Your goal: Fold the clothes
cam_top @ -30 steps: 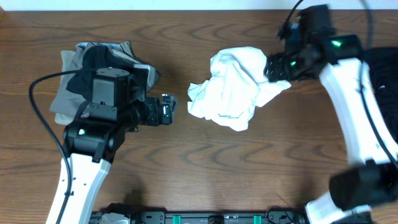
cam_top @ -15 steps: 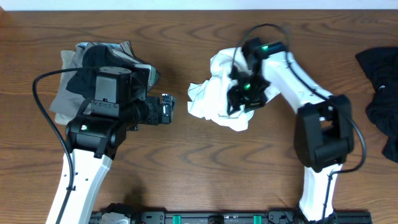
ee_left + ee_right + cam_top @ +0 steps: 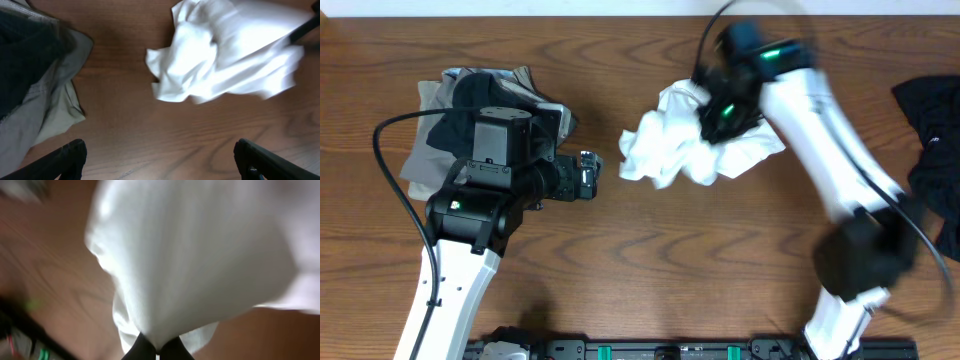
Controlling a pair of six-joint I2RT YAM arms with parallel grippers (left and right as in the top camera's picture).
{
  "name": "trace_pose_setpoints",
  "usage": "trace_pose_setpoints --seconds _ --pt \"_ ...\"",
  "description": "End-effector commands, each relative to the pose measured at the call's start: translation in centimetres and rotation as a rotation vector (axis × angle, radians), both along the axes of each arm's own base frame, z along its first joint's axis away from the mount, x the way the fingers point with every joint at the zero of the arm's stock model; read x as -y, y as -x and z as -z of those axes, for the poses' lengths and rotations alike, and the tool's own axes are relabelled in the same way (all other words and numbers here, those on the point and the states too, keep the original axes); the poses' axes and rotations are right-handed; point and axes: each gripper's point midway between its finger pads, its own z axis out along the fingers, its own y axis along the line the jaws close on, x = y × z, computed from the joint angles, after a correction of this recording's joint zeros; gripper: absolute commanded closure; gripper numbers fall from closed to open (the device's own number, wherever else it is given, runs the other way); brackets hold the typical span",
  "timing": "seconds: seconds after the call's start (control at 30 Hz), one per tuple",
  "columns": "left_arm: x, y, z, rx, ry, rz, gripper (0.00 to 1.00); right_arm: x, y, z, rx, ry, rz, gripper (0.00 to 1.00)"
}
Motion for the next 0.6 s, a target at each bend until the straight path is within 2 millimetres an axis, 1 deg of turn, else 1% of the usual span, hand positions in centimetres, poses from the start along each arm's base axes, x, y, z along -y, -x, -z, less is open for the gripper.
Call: trace_pose_setpoints --seconds 0.0,0.1,0.17,0.2,0.27,0.4,0.5,0.57 --pt "-0.1 -0.3 -0.7 0.027 -0.015 0.007 0.04 2.8 -0.1 -12.7 0.356 -0.072 0.038 0.99" --pt "-0.1 -0.3 -0.7 0.028 -0.015 0.007 0.04 3.9 0.8 -18.2 0.528 -0.12 0.062 0.99" --pt "-0.1 -0.3 -0.7 0.031 -0.015 0.007 0.04 4.2 1.6 -20.5 0.603 -0.138 0.065 0.99" --pt "-0.1 -0.4 -0.8 0.034 -0.014 0.006 0.04 4.3 1.9 -21.1 0.621 -0.143 0.065 0.99" --pt "0.0 -0.5 -0.9 0.038 -0.013 0.006 0.04 4.3 2.2 -21.4 0.628 -0.145 0.065 0.99" --pt "0.0 -0.5 -0.9 0.042 -0.012 0.007 0.04 4.3 2.1 -20.6 0.595 -0.142 0.07 0.99" --pt "0.0 -0.5 -0.9 0.042 -0.012 0.007 0.04 4.2 1.5 -19.7 0.572 -0.133 0.071 0.96" --pt "0.0 -0.5 -0.9 0.042 -0.012 0.007 0.04 3.9 0.9 -18.6 0.54 -0.126 0.069 0.97"
